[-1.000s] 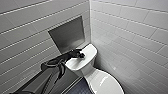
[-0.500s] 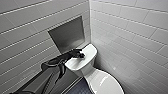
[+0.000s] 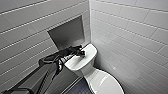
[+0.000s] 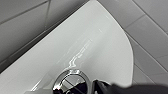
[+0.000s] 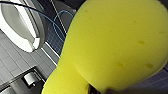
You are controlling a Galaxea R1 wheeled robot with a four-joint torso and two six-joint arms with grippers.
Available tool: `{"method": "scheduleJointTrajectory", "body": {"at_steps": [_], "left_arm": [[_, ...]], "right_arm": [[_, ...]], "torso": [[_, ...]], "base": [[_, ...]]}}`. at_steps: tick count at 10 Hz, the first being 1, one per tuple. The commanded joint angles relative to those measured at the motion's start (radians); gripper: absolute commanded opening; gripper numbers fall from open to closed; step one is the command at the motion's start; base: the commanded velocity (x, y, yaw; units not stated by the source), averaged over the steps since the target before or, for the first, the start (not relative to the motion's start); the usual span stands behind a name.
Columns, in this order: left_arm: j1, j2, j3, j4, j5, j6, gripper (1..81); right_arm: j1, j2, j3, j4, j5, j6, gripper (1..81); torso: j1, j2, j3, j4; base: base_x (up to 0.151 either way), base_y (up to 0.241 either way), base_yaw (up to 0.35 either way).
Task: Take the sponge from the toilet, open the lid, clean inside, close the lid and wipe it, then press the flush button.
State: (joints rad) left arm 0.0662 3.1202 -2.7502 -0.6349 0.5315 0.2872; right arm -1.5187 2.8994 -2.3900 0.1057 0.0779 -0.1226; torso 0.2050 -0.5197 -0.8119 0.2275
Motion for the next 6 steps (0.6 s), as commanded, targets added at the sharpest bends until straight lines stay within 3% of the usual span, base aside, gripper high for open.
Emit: {"method": "scheduleJointTrajectory", "body": {"at_steps": [1, 3, 6], "left_arm": [[-0.199, -0.057, 0.061, -0.106, 0.045, 0.006, 1.0], [-0.209, -0.115, 0.123, -0.158, 0.059, 0.010, 1.0], [-0.203, -0.322, 0.506, -0.166, 0.085, 0.009, 1.0]], "right_arm": [[-0.028, 0.011, 0.019, 0.003, -0.090, -0.002, 1.0], [-0.027, 0.011, 0.019, 0.005, -0.090, -0.002, 1.0], [-0.022, 0.011, 0.019, 0.005, -0.090, -0.002, 1.0]], "torso": [[0.000, 0.000, 0.000, 0.000], [0.000, 0.000, 0.000, 0.000], [0.000, 0.000, 0.000, 0.000]], "base": [[0.000, 0.000, 0.000], [0.000, 0.000, 0.000], [0.000, 0.000, 0.000]]}}
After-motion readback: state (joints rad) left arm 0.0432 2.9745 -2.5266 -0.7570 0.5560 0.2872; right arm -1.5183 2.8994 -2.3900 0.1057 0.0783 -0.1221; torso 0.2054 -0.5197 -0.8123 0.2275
